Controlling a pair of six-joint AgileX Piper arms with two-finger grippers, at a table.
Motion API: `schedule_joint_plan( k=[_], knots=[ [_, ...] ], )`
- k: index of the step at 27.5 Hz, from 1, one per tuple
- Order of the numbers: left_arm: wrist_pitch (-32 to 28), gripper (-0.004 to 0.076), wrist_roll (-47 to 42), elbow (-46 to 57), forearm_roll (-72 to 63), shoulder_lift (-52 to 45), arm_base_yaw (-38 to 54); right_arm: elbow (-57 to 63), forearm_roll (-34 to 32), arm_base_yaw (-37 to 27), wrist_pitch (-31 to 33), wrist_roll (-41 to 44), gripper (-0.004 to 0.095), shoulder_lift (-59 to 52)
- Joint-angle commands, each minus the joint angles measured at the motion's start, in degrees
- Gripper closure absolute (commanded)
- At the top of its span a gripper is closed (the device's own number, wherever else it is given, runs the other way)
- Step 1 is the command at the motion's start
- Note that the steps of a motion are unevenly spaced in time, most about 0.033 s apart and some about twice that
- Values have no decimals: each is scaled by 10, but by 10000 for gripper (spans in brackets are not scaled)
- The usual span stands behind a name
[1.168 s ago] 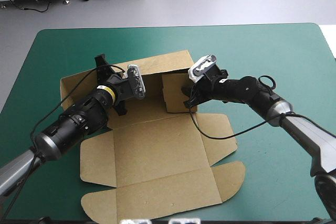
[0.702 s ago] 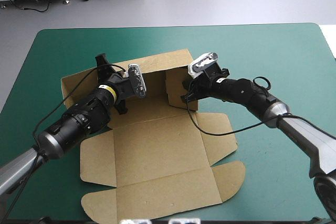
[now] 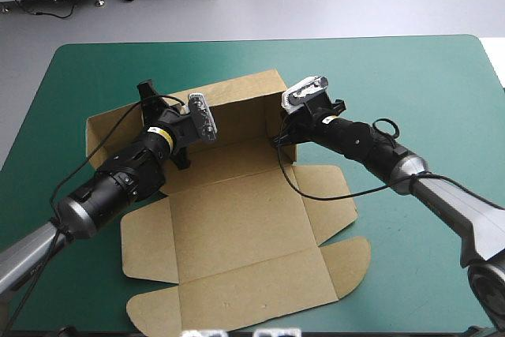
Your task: Fold the box
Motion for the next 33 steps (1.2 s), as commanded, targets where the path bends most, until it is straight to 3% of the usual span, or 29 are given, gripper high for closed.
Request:
schedule_joint_plan(
  k=[1,5,11,15,25,33],
  knots=[
    [-22,729,-18,-14,-4,-13,-3,-16,5,5,18,-4,920,-24],
    [-21,716,-16,-14,-15,-15,-5,-16,5,5,17,2,920,-24],
    [57,454,-10,-14,-21,-31,-77,-16,5,5,6,28,919,-24],
    [121,345,-10,-14,-21,-32,-115,-16,5,5,4,30,919,-24],
    [200,341,-26,-14,-24,-74,-203,-16,5,4,-9,53,918,-15],
    [306,341,-48,-24,-51,-98,-279,-18,5,-3,-7,67,918,-8]
  ],
)
